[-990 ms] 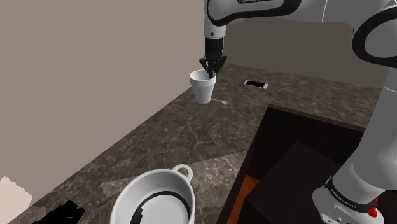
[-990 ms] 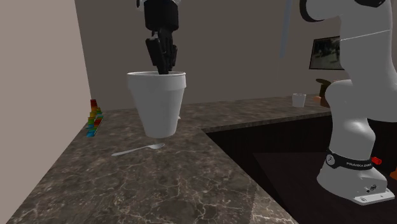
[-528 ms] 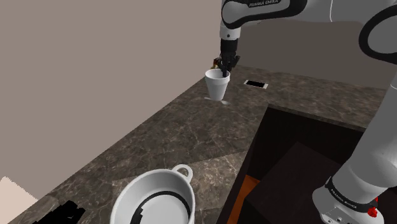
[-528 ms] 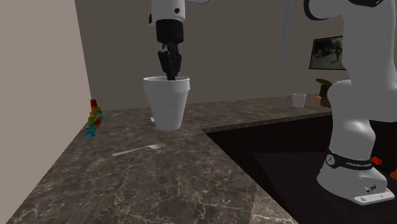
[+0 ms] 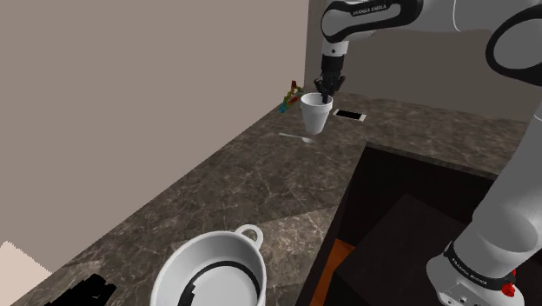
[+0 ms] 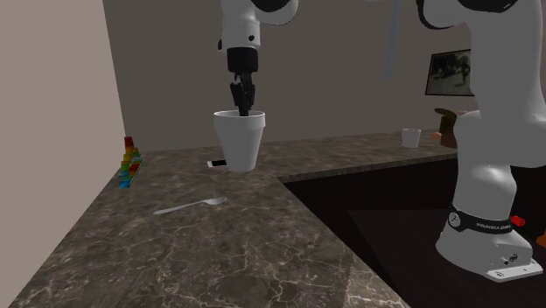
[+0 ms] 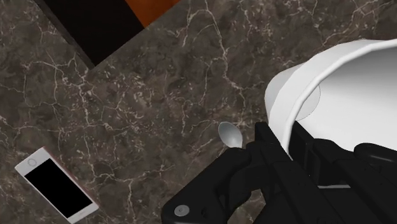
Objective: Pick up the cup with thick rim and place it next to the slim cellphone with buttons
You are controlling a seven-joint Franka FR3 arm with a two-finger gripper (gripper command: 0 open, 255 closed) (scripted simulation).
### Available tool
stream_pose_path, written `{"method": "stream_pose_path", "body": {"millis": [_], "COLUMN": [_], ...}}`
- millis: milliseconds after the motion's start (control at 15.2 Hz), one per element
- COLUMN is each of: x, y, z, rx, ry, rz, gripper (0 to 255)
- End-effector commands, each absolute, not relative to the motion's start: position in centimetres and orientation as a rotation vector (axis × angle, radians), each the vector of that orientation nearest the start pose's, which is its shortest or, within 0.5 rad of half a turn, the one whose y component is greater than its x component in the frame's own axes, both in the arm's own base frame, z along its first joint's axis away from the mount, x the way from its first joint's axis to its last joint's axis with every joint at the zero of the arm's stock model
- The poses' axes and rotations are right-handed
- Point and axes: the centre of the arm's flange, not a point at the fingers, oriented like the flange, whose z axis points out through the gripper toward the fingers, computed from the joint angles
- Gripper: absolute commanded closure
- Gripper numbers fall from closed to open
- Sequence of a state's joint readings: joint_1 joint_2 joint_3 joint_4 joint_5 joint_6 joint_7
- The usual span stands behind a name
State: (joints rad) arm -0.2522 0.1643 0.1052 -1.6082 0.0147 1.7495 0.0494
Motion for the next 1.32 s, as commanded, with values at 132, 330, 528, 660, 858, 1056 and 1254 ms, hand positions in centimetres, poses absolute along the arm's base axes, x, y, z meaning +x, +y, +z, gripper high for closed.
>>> {"method": "stream_pose_path", "body": {"millis": [132,330,528,660,858,1056,1254], "x": [60.2,60.0,59.7,59.6,59.4,59.1,58.9], "y": [-14.6,-18.5,-22.4,-25.0,-28.8,-32.7,-36.6], "z": [51.8,51.0,50.2,49.7,49.0,48.2,47.4], "rx": [-3.093,-3.093,-3.093,-3.093,-3.093,-3.093,-3.093], "ry": [0.309,0.309,0.309,0.309,0.309,0.309,0.309], "rz": [0.03,0.03,0.03,0.03,0.03,0.03,0.03], "gripper": [255,255,255,255,255,255,255]}}
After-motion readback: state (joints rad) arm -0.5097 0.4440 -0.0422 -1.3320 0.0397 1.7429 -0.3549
